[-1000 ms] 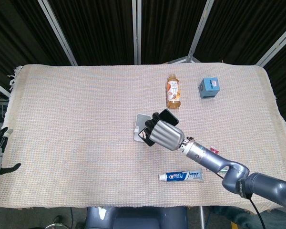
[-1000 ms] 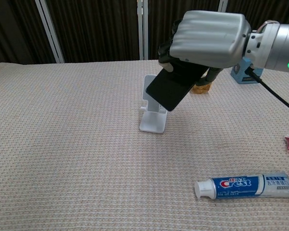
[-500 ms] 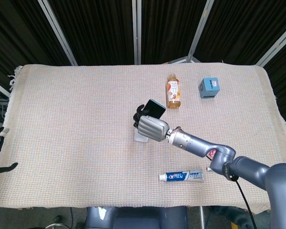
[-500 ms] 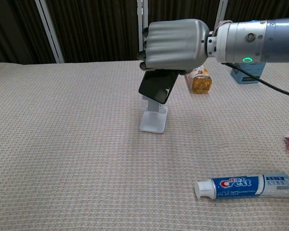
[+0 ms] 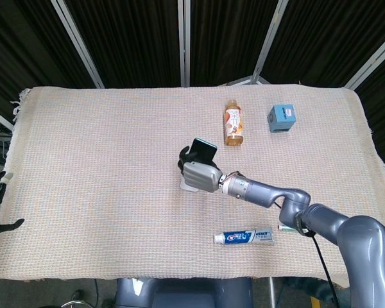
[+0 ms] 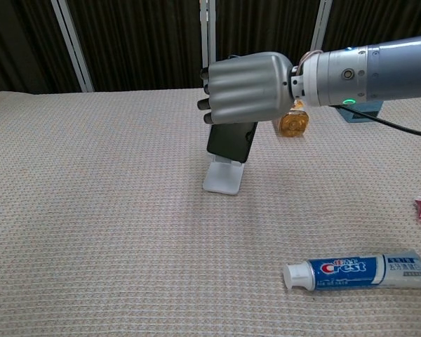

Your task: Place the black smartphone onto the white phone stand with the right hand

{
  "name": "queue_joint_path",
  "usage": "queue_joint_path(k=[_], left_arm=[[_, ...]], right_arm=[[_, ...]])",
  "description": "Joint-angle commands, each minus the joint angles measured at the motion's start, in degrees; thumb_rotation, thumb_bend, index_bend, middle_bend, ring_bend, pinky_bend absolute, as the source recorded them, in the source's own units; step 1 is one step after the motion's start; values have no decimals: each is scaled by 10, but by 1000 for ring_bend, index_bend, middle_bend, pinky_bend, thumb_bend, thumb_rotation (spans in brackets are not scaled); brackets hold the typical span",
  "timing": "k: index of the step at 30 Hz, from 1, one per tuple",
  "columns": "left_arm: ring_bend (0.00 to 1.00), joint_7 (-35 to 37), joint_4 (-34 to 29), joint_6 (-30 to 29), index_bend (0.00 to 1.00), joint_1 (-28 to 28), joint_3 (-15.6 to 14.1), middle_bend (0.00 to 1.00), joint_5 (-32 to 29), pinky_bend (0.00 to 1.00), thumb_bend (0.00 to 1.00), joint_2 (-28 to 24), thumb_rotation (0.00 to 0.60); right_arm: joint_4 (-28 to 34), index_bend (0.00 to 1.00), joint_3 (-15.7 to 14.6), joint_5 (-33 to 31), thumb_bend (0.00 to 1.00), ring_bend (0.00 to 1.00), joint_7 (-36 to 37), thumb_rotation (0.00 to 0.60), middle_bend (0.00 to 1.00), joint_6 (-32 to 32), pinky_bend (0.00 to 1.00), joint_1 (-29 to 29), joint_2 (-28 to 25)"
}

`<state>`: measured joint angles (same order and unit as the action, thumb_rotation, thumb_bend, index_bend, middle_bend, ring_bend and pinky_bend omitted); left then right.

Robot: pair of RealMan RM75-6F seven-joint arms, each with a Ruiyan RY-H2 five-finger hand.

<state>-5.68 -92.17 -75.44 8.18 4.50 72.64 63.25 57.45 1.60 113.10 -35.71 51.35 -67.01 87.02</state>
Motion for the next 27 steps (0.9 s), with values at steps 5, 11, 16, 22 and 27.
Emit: queue_joint_path(k=[5, 11, 16, 22, 27], left_arm=[[0, -3, 3, 3, 0, 1, 1, 0, -5, 0, 0, 3, 600], [0, -7, 4, 5, 0, 3, 1, 0, -8, 0, 0, 5, 600], [0, -9, 6, 7, 0, 3, 1, 0, -11, 0, 0, 6, 600], [0, -10, 6, 9, 0, 4, 2, 0, -13, 0, 0, 6, 600], [0, -9, 5, 7, 0, 4, 2, 0, -13, 0, 0, 5, 600]], right_arm=[[-19, 481, -13, 7, 287, 519, 14, 600, 525, 6, 383, -11, 1], [-36, 471, -24, 12, 284, 508, 20, 600, 505, 6, 383, -19, 10], [-47, 465, -28, 9, 282, 505, 27, 600, 496, 11, 383, -22, 19], [-57, 464, -24, -3, 283, 505, 28, 600, 495, 10, 383, -26, 27], [-62, 458, -22, -10, 282, 503, 26, 600, 489, 2, 383, -29, 29]])
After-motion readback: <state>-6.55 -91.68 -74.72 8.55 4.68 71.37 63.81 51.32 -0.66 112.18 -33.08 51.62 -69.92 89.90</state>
